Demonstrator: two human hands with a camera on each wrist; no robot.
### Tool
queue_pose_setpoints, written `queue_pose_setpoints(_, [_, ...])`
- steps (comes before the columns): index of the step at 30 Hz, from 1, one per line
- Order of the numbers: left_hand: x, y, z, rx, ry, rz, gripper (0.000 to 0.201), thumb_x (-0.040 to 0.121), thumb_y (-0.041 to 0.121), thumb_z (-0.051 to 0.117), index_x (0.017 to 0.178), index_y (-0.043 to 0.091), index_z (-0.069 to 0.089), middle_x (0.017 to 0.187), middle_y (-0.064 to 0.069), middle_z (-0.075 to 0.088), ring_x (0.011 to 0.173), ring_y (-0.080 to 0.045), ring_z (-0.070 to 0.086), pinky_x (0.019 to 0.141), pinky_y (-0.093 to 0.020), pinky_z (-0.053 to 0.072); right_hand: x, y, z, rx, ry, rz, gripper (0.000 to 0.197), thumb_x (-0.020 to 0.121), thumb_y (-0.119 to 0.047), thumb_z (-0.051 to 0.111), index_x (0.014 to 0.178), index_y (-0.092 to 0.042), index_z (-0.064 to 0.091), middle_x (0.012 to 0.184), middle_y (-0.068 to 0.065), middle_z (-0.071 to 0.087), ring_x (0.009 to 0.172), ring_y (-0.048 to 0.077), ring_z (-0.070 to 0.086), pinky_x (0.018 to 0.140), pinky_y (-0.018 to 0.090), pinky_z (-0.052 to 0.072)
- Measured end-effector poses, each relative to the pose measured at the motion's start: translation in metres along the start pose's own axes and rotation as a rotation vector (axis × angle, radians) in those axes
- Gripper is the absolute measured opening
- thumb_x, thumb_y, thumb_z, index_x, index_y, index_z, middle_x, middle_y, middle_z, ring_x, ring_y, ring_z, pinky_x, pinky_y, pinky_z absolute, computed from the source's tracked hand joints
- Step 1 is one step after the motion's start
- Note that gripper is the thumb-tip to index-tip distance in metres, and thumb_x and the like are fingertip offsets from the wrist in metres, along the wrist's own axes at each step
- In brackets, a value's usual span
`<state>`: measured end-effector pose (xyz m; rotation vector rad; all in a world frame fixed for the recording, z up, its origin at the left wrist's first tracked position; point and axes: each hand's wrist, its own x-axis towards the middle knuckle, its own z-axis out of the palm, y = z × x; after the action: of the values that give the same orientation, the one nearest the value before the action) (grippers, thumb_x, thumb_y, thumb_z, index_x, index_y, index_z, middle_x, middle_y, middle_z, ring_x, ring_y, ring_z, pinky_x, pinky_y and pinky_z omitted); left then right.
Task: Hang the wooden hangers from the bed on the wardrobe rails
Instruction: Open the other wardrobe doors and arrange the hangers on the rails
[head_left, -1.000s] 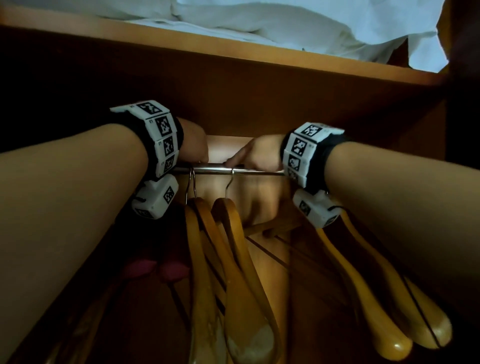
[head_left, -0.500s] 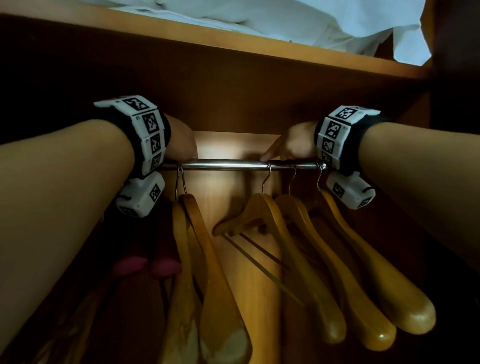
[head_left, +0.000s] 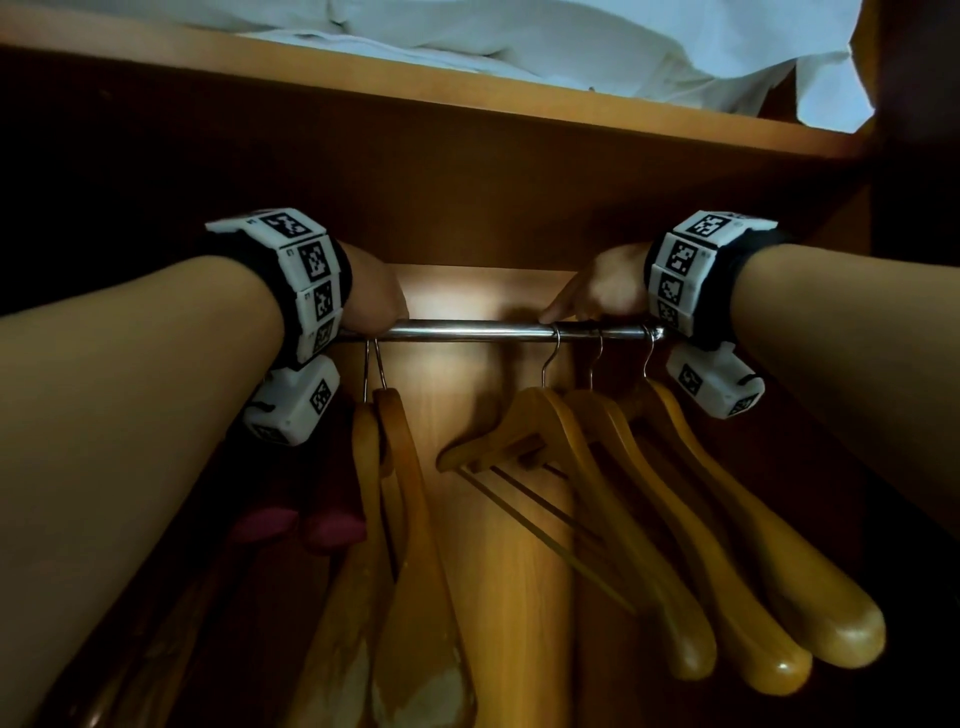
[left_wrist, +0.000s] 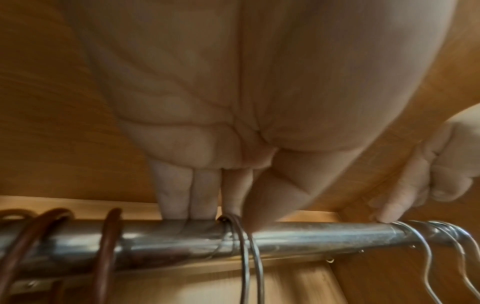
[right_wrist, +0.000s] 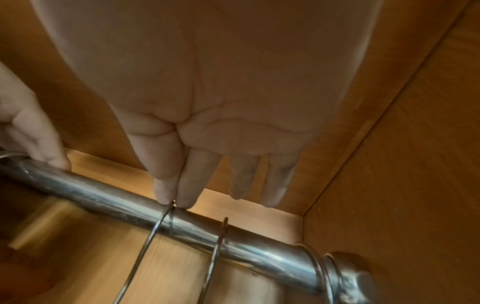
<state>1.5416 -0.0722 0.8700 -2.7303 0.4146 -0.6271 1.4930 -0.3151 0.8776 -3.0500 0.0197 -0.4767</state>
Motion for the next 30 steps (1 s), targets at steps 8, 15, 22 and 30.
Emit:
queue_pose_setpoints(8, [-0.005,-0.002,-0.002,-0.037,-0.126,-0.001,0.056,0.101,0.027,0.057,0.153,0.03,0.038,0.153,0.001,0.043,0.137,-0.018,0.041,0.108,-0.029,0.032,-0.001,-0.019,-0.013,0.122,0.113,-0.022,0.033,0.102,-0.015,0.043,0.127,-0.021,0.064,0.136,-0.002,0.058,0.124,0.015,0.052,0.11,0.03,0.036])
queue_pose_setpoints(15, [-0.005,-0.001,-0.002,0.017,-0.122,0.042,0.049,0.102,0.026,0.055,0.15,0.029,0.043,0.146,0.002,0.049,0.129,-0.016,0.045,0.097,-0.026,0.035,0.004,0.012,0.006,0.064,0.126,0.221,0.049,0.089,-0.038,0.068,0.128,-0.009,0.06,0.115,0.008,0.062,0.106,0.026,0.059,0.085,0.036,0.047])
queue_pose_setpoints(22, [-0.002,-0.001,-0.002,0.043,-0.13,0.046,0.048,0.102,0.027,0.055,0.149,0.026,0.045,0.145,-0.003,0.05,0.13,-0.02,0.046,0.095,-0.028,0.036,0.004,0.019,0.007,0.011,0.133,0.241,0.049,0.092,-0.04,0.064,0.13,-0.009,0.059,0.123,0.009,0.062,0.111,0.026,0.058,0.091,0.035,0.045])
queue_pose_setpoints(30, [-0.006,0.0,-0.002,0.038,-0.129,0.046,0.045,0.102,0.025,0.054,0.147,0.022,0.047,0.14,-0.005,0.055,0.114,-0.017,0.05,0.085,-0.025,0.035,0.012,0.023,0.008,0.098,0.132,0.258,0.042,0.089,-0.03,0.069,0.125,-0.008,0.062,0.119,0.01,0.063,0.11,0.027,0.059,0.095,0.039,0.048])
